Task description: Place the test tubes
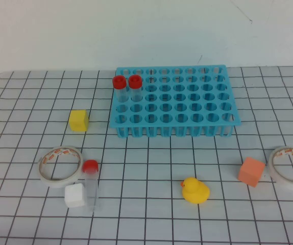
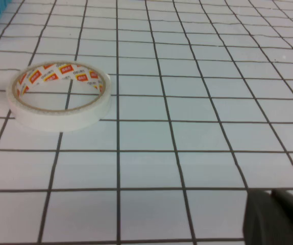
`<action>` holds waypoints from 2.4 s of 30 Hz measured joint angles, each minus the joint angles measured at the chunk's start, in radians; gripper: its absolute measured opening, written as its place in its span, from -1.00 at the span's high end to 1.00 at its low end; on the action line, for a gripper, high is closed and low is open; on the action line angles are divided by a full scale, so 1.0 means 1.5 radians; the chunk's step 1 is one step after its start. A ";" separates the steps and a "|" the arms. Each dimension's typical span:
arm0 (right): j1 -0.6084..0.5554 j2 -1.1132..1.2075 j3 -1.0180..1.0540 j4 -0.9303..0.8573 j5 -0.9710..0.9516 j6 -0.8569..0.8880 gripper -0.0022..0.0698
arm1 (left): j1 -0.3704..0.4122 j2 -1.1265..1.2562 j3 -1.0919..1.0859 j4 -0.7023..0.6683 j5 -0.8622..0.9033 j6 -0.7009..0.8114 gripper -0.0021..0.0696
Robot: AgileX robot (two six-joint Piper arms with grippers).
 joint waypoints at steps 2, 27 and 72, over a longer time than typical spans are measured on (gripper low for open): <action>0.000 0.000 0.000 -0.001 0.000 0.000 0.94 | 0.000 0.000 0.000 0.000 0.000 0.000 0.95; 0.000 0.000 0.000 -0.017 -0.005 0.003 0.94 | 0.000 0.000 0.000 0.001 -0.006 0.000 0.95; 0.000 0.119 -0.328 -0.049 -0.061 -0.003 0.94 | 0.000 0.201 -0.392 0.012 0.145 0.000 0.95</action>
